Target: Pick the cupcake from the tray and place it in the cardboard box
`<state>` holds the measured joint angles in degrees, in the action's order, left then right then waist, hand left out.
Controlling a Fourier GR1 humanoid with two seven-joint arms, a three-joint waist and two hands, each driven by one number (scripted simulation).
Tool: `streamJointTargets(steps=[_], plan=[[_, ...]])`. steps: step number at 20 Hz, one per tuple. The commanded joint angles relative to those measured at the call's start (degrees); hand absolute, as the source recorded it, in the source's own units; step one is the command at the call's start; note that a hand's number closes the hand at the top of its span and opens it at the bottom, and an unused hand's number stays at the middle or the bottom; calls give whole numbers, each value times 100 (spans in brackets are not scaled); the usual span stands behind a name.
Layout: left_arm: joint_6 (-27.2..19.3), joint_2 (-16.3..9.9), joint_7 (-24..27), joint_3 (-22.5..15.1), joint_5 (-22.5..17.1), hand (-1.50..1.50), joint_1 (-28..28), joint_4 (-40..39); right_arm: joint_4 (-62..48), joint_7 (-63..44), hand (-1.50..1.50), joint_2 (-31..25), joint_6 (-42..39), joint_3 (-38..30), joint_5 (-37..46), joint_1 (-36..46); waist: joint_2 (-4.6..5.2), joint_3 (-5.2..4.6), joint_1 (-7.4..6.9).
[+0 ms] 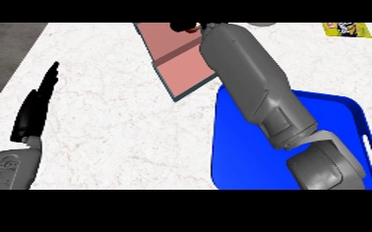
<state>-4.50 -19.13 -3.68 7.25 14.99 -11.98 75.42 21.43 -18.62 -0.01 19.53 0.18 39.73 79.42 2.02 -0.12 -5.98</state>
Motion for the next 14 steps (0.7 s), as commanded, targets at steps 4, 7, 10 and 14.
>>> streamJointTargets(steps=[4, 7, 10, 14], plan=[[93, -77, -59, 9, 12, 0, -222, -96, -705, 272, -150, 1, 151, -438, -567, 40, 60, 5, -85], [89, 43, -50, -83, 8, 0, -245, -9, -803, 486, -150, 1, 502, -393, -764, 2, 62, 5, -269], [29, 104, -121, -108, 53, 0, -207, -16, -793, 782, -150, 1, 629, -450, -783, 163, 36, 7, -132], [110, -65, -42, 72, -36, 0, -244, -174, -578, 1253, -150, 1, 1244, -724, -997, 215, 57, 6, -120]])
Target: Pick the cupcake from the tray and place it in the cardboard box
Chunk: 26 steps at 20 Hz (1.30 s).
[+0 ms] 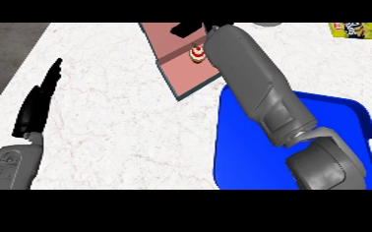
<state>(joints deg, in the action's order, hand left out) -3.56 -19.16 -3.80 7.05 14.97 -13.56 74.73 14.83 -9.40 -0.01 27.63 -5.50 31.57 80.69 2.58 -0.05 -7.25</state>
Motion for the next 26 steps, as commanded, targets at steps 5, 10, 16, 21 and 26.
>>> streamJointTargets(steps=[5, 10, 16, 21, 26], plan=[[-39, -90, -46, 130, -15, 0, 160, 145, 352, 1055, -150, -26, 811, -758, -723, -118, -76, 11, 180], [-120, 31, 53, 114, 36, 0, 260, -63, 370, 1796, -150, -405, 319, -1196, -1182, -277, -100, 7, 357], [-110, -24, 21, 320, -69, 0, 436, -34, 416, 2156, -150, -933, -122, -1383, -1401, -853, -202, 6, 595], [90, -220, 27, 554, -257, 0, 719, 182, 729, 2137, -150, -1366, -629, -1351, -1498, -1330, -261, 7, 690], [-91, -87, -189, 427, -23, 0, 597, 243, 1348, 2011, -150, -1773, -1290, -1202, -1580, -1888, -275, 6, 743]])
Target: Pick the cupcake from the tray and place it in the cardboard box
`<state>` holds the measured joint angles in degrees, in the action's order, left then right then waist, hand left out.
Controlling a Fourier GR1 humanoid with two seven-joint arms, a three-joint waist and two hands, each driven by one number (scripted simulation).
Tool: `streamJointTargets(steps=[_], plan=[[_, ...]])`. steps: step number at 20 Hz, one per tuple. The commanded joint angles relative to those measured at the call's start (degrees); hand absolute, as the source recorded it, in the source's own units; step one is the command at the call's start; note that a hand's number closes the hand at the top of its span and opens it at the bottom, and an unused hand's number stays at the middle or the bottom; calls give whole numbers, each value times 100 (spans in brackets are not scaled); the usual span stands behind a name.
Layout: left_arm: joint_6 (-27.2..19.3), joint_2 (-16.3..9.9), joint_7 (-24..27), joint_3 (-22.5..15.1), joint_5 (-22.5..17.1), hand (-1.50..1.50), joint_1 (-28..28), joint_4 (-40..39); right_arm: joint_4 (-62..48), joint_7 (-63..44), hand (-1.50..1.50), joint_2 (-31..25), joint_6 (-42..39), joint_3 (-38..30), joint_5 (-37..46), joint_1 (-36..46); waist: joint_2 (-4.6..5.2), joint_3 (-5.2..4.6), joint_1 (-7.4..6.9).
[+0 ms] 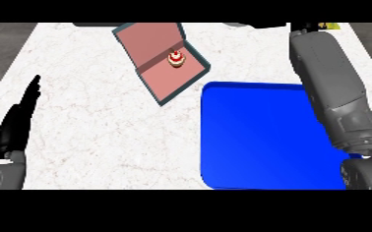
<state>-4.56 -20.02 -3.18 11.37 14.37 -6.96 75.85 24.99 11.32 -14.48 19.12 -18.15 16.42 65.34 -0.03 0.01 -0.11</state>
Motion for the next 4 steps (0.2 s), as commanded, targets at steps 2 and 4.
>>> streamJointTargets(steps=[2, 4], plan=[[58, -39, 87, 90, -21, 0, 31, -73, 730, -160, -150, -384, -841, 224, -77, -713, -31, -3, 78], [-100, 97, 166, 45, 62, 0, 246, 14, 1030, -283, -150, -621, -1246, 347, -56, -1018, -52, -4, 116]])
